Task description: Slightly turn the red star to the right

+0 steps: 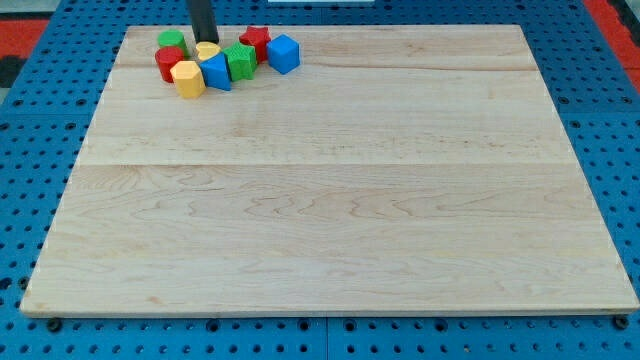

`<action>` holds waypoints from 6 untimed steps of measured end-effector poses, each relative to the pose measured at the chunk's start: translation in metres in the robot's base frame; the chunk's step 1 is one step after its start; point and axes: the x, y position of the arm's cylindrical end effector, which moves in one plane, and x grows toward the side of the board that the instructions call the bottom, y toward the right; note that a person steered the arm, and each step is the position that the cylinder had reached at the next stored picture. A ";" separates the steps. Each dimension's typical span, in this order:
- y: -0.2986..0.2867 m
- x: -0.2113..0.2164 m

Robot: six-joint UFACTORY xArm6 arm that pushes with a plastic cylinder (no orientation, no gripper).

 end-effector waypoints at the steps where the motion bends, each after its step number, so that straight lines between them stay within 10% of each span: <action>1: 0.008 -0.009; 6: 0.071 -0.028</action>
